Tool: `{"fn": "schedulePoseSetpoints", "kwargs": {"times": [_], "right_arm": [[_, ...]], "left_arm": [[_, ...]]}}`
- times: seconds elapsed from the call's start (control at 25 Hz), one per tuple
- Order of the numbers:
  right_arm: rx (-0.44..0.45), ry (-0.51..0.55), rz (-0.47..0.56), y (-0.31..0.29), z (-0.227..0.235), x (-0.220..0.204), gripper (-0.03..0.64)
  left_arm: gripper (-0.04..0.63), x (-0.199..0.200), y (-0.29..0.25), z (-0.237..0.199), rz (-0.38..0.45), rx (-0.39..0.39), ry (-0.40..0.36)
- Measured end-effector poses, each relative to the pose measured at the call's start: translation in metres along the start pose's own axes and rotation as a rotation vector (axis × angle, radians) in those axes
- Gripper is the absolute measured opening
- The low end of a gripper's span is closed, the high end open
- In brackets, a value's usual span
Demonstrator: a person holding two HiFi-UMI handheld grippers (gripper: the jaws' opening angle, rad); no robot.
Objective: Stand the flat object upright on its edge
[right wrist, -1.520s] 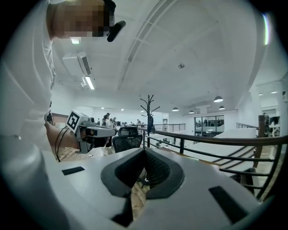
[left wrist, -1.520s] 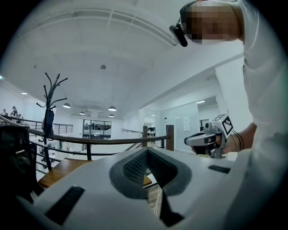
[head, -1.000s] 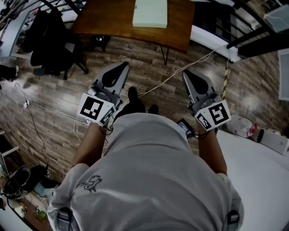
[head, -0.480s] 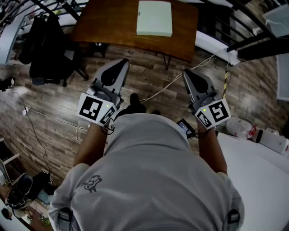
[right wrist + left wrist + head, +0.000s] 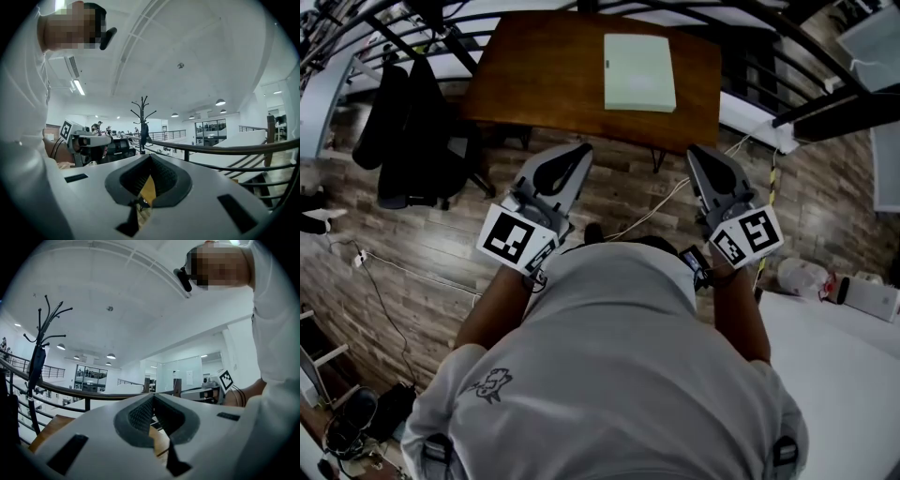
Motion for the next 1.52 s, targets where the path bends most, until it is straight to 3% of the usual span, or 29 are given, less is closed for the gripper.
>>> {"fn": "schedulePoseSetpoints", "kwargs": {"times": [0.36, 0.8, 1.52], "right_arm": [[-0.016, -0.009, -0.004, -0.027, 0.011, 0.001, 0.032], [0.000, -0.010, 0.009, -0.072, 0.052, -0.010, 0.032], [0.038, -0.070, -0.010, -0.117, 0.204, -0.061, 0.034]], "left_arm": [[0.012, 0.006, -0.009, -0.028, -0.018, -0.031, 0.012], [0.012, 0.011, -0.050, -0.071, -0.045, 0.016, -0.021], [0.012, 0.003, -0.200, -0.130, -0.098, 0.080, -0.003]]}}
Point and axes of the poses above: the fingertips, and each gripper's own axes: y backward along the fingers, z to its right, x out of its top, the point moved 7 cm from there along y, backward along the fingers, and after that the axes turned 15 degrees about y, right-handed, at the moved point
